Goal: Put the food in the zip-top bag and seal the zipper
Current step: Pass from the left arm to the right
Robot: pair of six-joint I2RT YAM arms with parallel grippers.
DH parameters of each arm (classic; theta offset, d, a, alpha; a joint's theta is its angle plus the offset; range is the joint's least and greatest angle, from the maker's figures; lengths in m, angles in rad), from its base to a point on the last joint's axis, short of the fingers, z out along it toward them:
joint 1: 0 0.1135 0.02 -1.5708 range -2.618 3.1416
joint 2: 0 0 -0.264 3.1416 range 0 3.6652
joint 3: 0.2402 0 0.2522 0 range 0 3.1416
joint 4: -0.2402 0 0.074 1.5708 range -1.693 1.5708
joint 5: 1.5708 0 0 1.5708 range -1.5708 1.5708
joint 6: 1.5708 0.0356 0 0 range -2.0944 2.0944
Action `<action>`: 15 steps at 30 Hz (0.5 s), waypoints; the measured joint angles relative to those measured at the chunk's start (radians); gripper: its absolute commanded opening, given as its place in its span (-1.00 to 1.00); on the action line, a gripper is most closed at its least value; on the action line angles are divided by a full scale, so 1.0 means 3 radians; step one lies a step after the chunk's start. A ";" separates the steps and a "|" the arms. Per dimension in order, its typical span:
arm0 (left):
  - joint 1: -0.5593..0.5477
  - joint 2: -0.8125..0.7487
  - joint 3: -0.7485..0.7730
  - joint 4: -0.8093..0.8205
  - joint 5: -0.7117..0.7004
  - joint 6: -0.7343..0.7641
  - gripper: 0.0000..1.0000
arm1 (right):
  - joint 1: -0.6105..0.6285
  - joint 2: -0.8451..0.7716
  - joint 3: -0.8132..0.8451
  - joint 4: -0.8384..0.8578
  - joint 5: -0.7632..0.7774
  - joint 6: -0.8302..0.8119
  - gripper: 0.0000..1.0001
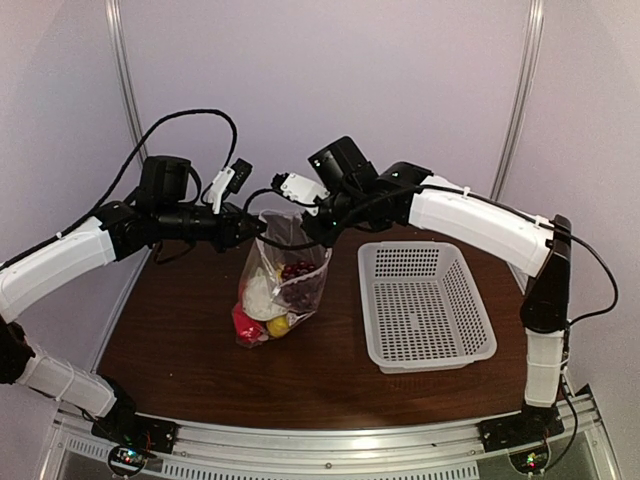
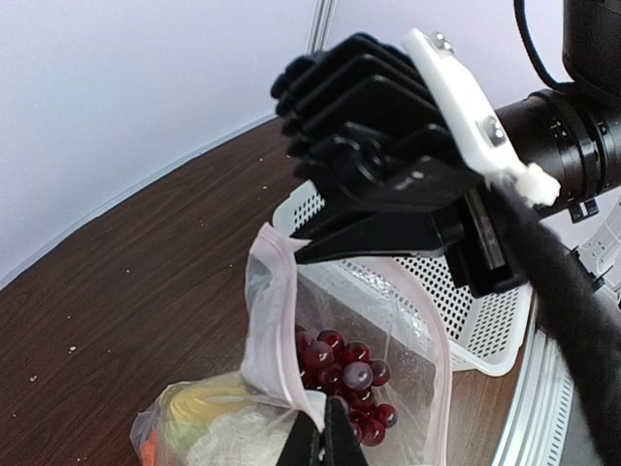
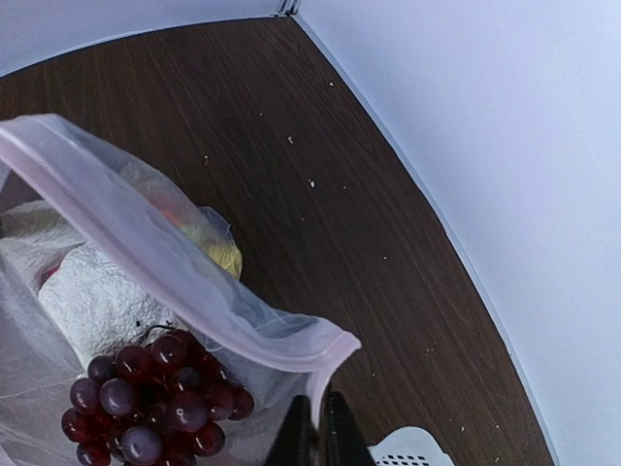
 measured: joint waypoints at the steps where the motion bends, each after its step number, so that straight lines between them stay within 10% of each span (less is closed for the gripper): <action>1: 0.0000 0.0000 0.0000 0.0001 0.0000 0.0000 -1.00 | 0.0001 0.0000 0.0000 -0.0003 -0.0003 0.0011 -1.00; 15: -0.0360 -0.0426 -0.0281 0.0206 -0.0456 0.0154 0.00 | -0.0088 -0.0221 -0.0153 -0.0048 -0.0423 0.0454 -1.00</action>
